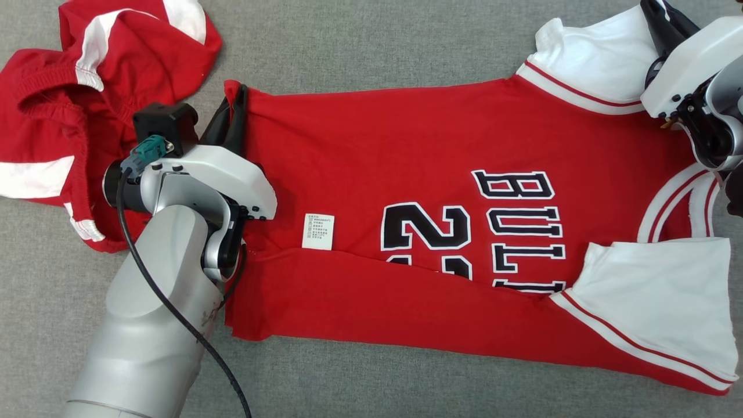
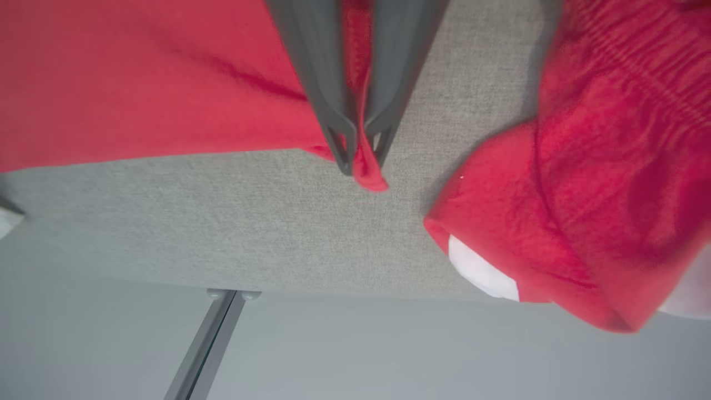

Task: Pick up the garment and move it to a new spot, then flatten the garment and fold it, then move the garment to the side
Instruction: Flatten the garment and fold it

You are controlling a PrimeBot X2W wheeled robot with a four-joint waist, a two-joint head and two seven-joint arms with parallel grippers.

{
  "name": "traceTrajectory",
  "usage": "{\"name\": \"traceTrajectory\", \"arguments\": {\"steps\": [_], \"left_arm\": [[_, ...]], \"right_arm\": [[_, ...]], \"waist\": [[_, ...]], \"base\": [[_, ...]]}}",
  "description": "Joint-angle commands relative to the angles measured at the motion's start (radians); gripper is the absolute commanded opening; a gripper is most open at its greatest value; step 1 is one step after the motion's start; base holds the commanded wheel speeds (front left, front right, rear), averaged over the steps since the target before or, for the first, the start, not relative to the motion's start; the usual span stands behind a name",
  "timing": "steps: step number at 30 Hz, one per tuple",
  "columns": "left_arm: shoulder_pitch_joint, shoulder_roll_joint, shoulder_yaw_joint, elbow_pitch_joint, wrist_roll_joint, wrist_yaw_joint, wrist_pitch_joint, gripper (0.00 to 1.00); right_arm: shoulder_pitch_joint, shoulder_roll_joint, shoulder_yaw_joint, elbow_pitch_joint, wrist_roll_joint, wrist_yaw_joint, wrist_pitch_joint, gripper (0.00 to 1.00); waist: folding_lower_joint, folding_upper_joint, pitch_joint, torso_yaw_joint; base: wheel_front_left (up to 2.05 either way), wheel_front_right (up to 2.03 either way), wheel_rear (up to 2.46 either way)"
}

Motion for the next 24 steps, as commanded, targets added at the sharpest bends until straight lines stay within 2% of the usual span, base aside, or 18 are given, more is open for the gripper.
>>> {"name": "traceTrajectory", "arguments": {"steps": [1, 24], "left_arm": [[0.001, 0.006, 0.006, 0.003, -0.006, 0.005, -0.006, 0.0], [0.038, -0.003, -0.001, 0.054, -0.039, -0.013, -0.078, 0.0]], "right_arm": [[0.011, -0.007, 0.002, -0.003, 0.01, 0.001, -0.011, 0.0], [0.051, -0.078, 0.136, -0.119, 0.078, 0.001, -0.095, 0.0]], "waist": [[0.0, 0.0, -0.006, -0.004], [0.0, 0.0, -0.092, -0.035]], "base": [[0.0, 0.0, 0.0], [0.0, 0.0, 0.0]]}}
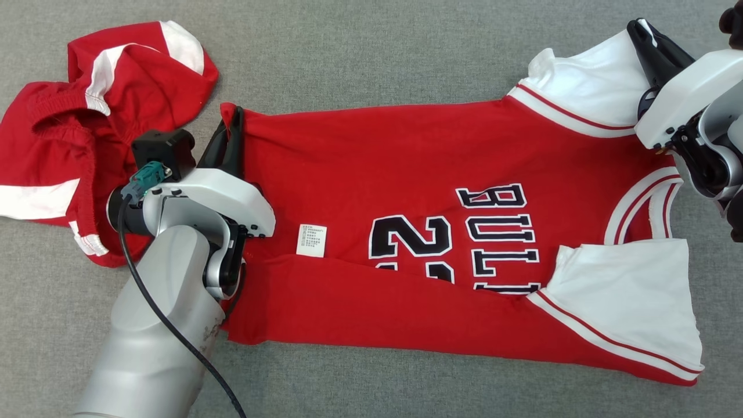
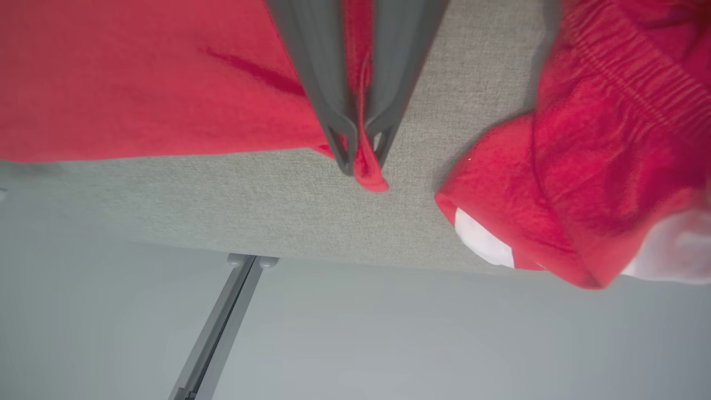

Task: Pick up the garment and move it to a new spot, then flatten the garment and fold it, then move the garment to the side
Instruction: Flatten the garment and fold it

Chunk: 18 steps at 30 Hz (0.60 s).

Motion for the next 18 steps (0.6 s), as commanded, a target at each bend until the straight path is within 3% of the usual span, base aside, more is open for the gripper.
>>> {"name": "traceTrajectory", "arguments": {"steps": [1, 18], "left_arm": [[0.006, 0.003, 0.0, 0.004, -0.005, -0.005, -0.007, 0.0], [0.025, 0.008, -0.009, 0.011, -0.019, -0.007, -0.018, 0.0]], "right_arm": [[0.015, -0.011, 0.007, -0.004, 0.013, 0.001, -0.008, 0.0], [0.009, -0.051, -0.019, -0.087, 0.206, 0.001, 0.15, 0.0]], "waist": [[0.0, 0.0, -0.005, -0.001], [0.0, 0.0, -0.03, -0.013]], "base": [[0.0, 0.0, 0.0], [0.0, 0.0, 0.0]]}}
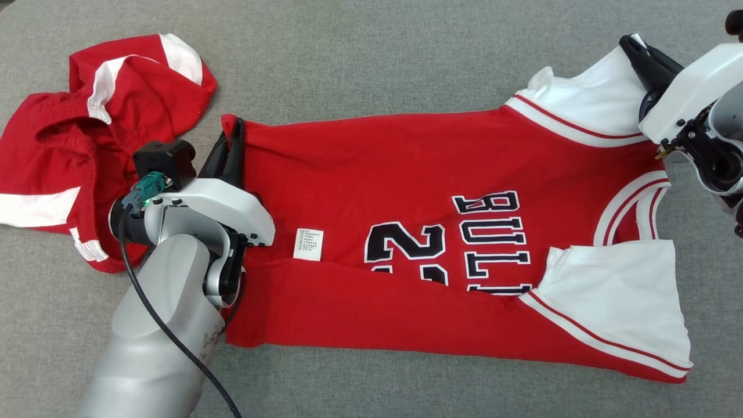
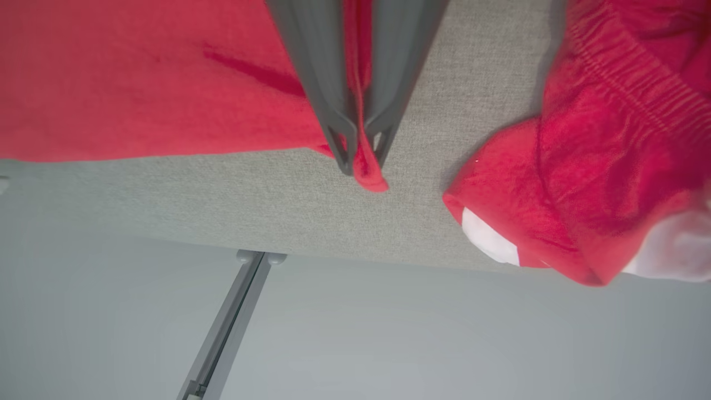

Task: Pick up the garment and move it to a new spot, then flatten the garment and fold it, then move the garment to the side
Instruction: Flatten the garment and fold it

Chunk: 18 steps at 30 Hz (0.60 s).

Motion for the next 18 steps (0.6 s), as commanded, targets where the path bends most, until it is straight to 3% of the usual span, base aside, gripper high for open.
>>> {"name": "traceTrajectory", "arguments": {"steps": [1, 6, 18], "left_arm": [[0.007, 0.004, 0.0, 0.001, -0.003, 0.0, -0.007, 0.0], [0.009, 0.003, -0.004, 0.003, -0.008, -0.006, -0.007, 0.0], [0.06, 0.033, -0.019, -0.049, -0.013, -0.026, -0.012, 0.0]], "right_arm": [[0.0, -0.012, -0.003, -0.011, 0.015, 0.001, 0.013, 0.0], [0.008, -0.038, 0.01, -0.069, 0.017, 0.001, 0.041, 0.0], [0.065, -0.126, 0.082, -0.187, -0.197, 0.001, -0.054, 0.0]], "waist": [[0.0, 0.0, -0.001, -0.001], [0.0, 0.0, -0.008, -0.002], [0.0, 0.0, -0.034, -0.006]], "base": [[0.0, 0.0, 0.0], [0.0, 0.0, 0.0], [0.0, 0.0, 0.0]]}}
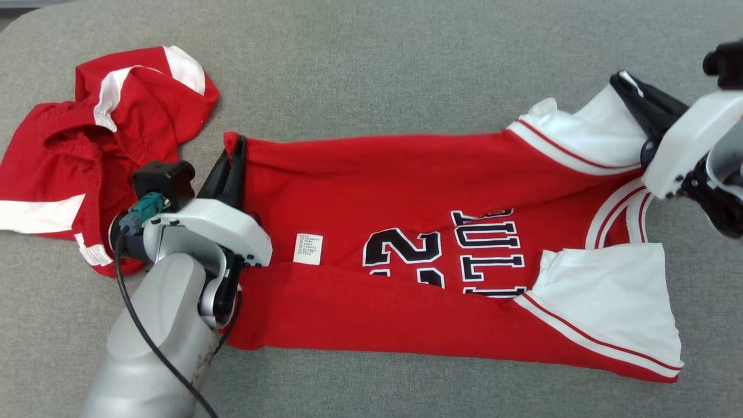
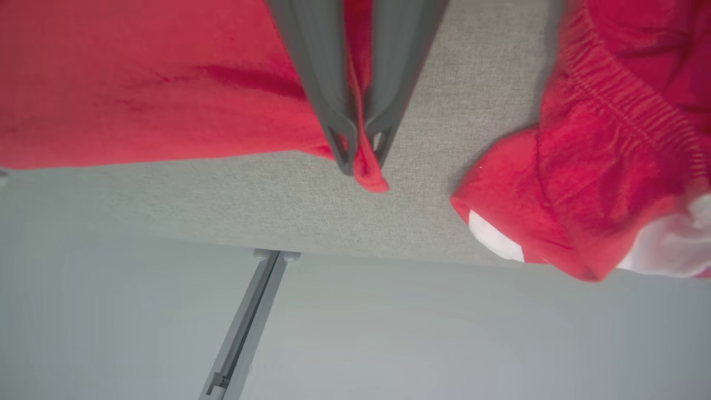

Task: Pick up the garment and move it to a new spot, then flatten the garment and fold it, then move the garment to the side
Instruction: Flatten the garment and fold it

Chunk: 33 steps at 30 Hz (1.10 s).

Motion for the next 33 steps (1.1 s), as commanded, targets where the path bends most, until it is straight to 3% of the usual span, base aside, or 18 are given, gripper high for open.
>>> {"name": "traceTrajectory", "arguments": {"steps": [1, 8, 22, 33], "left_arm": [[0.018, 0.016, -0.005, -0.012, 0.007, -0.005, 0.001, 0.0], [0.109, 0.073, -0.039, -0.095, 0.027, -0.005, 0.044, 0.0], [0.316, 0.198, -0.095, -0.31, 0.053, 0.035, 0.183, 0.0], [0.403, 0.256, -0.149, -0.392, 0.082, 0.045, 0.257, 0.0]], "right_arm": [[0.027, -0.012, 0.003, -0.007, -0.018, 0.001, -0.016, 0.0], [0.113, -0.026, 0.008, -0.051, -0.047, 0.001, -0.059, 0.0], [0.317, -0.04, 0.01, -0.151, -0.028, 0.001, -0.078, 0.0], [0.425, -0.029, -0.003, -0.18, -0.021, 0.001, -0.071, 0.0]], "waist": [[0.0, 0.0, -0.011, -0.001], [0.0, 0.0, -0.057, -0.008], [0.0, 0.0, -0.158, -0.022], [0.0, 0.0, -0.179, -0.036]], "base": [[0.0, 0.0, 0.0], [0.0, 0.0, 0.0], [0.0, 0.0, 0.0], [0.0, 0.0, 0.0]]}}
